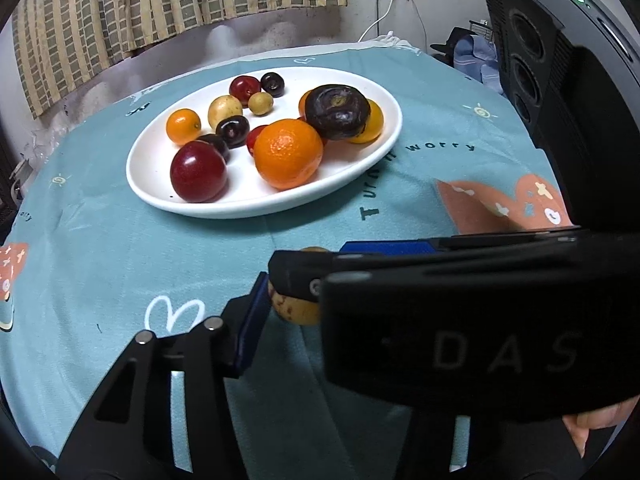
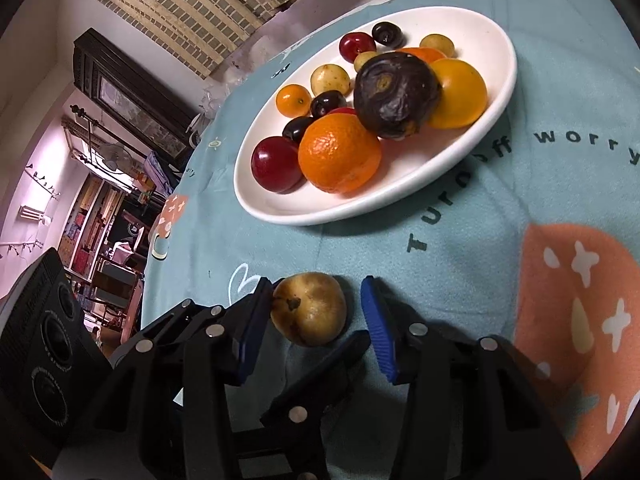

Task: Organize fruits
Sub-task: 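Grasp the speckled pear-like fruit with the right tool, then release the speckled fruit onto the white plate with the right tool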

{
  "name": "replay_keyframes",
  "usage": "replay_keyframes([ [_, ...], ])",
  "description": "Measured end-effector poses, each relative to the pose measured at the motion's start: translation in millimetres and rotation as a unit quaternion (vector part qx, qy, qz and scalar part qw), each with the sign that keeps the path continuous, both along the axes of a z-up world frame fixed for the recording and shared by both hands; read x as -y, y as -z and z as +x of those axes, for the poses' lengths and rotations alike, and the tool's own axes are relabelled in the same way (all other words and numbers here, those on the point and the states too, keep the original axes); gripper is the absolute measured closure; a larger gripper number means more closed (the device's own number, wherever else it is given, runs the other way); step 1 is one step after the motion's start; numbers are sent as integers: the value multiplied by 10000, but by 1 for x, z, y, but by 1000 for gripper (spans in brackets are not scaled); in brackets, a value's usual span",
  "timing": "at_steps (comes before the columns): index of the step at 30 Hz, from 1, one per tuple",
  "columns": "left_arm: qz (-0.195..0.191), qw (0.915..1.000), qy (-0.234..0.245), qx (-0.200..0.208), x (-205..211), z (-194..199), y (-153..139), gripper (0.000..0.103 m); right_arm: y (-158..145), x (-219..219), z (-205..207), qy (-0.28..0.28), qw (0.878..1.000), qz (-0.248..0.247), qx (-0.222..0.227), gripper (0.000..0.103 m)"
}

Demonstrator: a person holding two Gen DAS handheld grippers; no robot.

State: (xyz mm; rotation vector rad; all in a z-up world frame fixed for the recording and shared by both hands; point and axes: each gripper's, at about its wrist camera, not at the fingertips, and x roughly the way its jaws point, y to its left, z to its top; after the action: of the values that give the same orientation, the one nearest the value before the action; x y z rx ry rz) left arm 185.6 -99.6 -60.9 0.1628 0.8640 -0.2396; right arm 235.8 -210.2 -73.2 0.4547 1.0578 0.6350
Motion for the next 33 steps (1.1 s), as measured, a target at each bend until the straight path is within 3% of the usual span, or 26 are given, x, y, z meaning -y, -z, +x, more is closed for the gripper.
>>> replay_keyframes([
  [4,25,10000,-18,73,0,-2,-2,60,1,-1,-1,11,10000,81,26,58],
  [18,128,9990,48,419,2,-14,-12,62,-8,3,-5,34,9995,288,154,59],
  [24,-315,9971,55,686,-8,-16,-46,62,-42,5,-7,102,9971,520,554,60],
  [30,-134,9952,189,949,-8,35,-87,62,-86,-2,44,204,9964,408,718,60],
  [33,-169,9958,172,882,-12,75,-91,62,-91,-8,84,268,9970,272,667,60],
])
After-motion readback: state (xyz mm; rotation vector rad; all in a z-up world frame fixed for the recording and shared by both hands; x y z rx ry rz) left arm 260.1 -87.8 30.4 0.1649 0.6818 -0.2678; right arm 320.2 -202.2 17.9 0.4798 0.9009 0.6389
